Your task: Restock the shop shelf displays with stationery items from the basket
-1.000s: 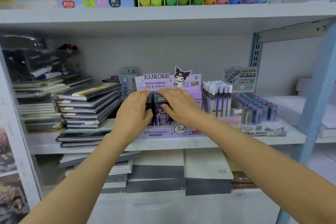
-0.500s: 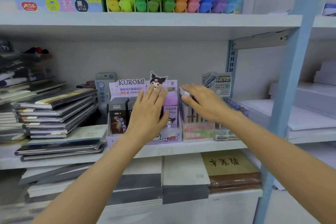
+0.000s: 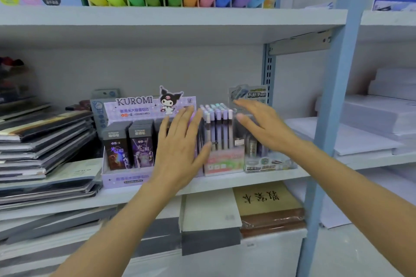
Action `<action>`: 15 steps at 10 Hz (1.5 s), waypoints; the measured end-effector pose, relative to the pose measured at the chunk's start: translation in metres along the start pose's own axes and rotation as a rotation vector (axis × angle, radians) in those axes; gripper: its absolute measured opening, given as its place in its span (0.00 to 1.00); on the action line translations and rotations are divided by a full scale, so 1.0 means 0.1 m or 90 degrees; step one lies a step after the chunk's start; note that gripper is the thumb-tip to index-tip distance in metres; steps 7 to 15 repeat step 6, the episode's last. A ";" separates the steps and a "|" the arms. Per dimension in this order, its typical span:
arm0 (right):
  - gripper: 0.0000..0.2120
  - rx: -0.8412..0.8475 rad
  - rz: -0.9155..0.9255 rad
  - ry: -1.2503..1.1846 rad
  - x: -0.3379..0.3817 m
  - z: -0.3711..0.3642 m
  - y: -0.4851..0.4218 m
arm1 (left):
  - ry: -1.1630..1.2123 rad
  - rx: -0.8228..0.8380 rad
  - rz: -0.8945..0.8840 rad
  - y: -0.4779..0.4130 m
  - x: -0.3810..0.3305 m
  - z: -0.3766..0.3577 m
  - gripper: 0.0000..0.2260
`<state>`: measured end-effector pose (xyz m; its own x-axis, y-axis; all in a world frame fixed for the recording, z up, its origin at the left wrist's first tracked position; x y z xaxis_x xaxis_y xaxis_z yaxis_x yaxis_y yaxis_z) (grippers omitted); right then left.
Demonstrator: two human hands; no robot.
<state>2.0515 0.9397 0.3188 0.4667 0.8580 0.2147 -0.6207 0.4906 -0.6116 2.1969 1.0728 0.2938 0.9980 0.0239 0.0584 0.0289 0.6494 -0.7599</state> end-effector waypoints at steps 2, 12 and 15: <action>0.30 0.107 -0.038 0.130 -0.35 -0.19 0.30 | 0.012 0.062 -0.066 0.15 -0.32 -0.39 0.34; 0.24 0.000 -0.030 -0.066 0.00 0.25 0.42 | 0.146 -0.020 -0.026 0.58 -0.37 -0.06 0.29; 0.24 0.000 -0.030 -0.066 0.00 0.25 0.42 | 0.146 -0.020 -0.026 0.58 -0.37 -0.06 0.29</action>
Point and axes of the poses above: each hand's wrist, its own y-axis away from the middle knuckle, its own z-axis out of the back of the hand, x = y × z, the point moved 8 cm from there along -y, towards the middle knuckle, and after that the axes turned 2 degrees about x, right-handed, at the moved point
